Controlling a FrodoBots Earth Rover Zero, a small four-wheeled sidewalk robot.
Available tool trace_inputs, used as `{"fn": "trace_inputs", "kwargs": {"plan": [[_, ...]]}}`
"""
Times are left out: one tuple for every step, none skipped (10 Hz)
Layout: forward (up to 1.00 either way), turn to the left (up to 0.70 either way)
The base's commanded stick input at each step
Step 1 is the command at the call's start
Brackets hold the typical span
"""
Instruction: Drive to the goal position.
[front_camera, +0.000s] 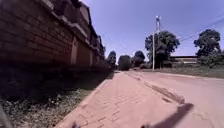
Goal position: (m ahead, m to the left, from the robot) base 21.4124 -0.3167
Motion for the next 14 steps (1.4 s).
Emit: {"fn": "trace_inputs", "kwargs": {"plan": [[0.3, 0.0], [0.3, 0.0], [0.3, 0.0], [0.3, 0.0], [0.3, 0.0], [0.3, 0.0], [0.3, 0.0], [0.3, 0.0], [0.3, 0.0], [0.3, 0.0], [0.3, 0.0], [0.3, 0.0], [0.3, 0.0], [0.3, 0.0]]}}
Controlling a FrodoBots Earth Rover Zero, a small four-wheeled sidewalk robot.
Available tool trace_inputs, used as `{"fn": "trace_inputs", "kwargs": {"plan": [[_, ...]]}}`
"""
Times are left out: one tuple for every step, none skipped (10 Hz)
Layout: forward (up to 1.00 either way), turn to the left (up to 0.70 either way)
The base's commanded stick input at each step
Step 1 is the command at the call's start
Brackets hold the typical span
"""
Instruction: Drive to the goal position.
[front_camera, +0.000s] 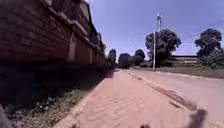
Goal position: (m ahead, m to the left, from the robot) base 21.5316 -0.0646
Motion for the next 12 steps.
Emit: {"fn": "trace_inputs", "kwargs": {"plan": [[0.3, 0.0], [0.3, 0.0], [0.3, 0.0], [0.3, 0.0], [0.3, 0.0], [0.3, 0.0], [0.3, 0.0], [0.3, 0.0], [0.3, 0.0], [0.3, 0.0], [0.3, 0.0], [0.3, 0.0]]}}
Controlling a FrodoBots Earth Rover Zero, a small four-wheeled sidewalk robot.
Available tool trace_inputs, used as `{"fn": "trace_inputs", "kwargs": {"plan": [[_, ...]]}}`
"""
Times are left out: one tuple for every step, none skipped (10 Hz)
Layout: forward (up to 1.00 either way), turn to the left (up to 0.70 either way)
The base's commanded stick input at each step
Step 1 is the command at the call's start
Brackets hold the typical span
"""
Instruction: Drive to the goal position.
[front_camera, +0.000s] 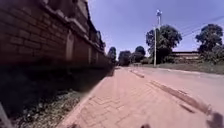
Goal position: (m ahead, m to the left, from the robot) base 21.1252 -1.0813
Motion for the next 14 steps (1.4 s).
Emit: {"fn": "trace_inputs", "kwargs": {"plan": [[0.3, 0.0], [0.3, 0.0], [0.3, -0.3], [0.3, -0.66], [0.3, -0.75], [0.3, -0.75], [0.3, -0.75], [0.3, -0.75], [0.3, 0.0], [0.3, 0.0], [0.3, 0.0], [0.3, 0.0], [0.3, 0.0], [0.3, 0.0]]}}
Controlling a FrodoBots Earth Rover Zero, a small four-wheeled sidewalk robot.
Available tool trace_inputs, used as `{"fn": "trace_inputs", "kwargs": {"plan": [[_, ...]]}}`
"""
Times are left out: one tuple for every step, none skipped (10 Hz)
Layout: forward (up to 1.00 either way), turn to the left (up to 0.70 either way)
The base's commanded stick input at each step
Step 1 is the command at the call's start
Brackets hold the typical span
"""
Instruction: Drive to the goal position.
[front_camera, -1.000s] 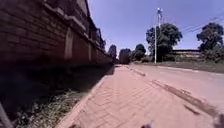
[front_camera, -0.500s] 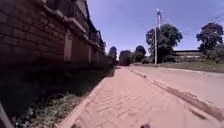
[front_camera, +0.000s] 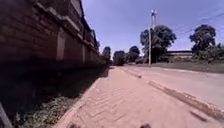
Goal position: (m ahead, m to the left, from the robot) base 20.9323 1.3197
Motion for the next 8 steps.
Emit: {"fn": "trace_inputs", "kwargs": {"plan": [[0.3, 0.0], [0.3, 0.0], [0.3, 0.0], [0.3, 0.0], [0.3, 0.0], [0.3, 0.0], [0.3, 0.0], [0.3, 0.0]]}}
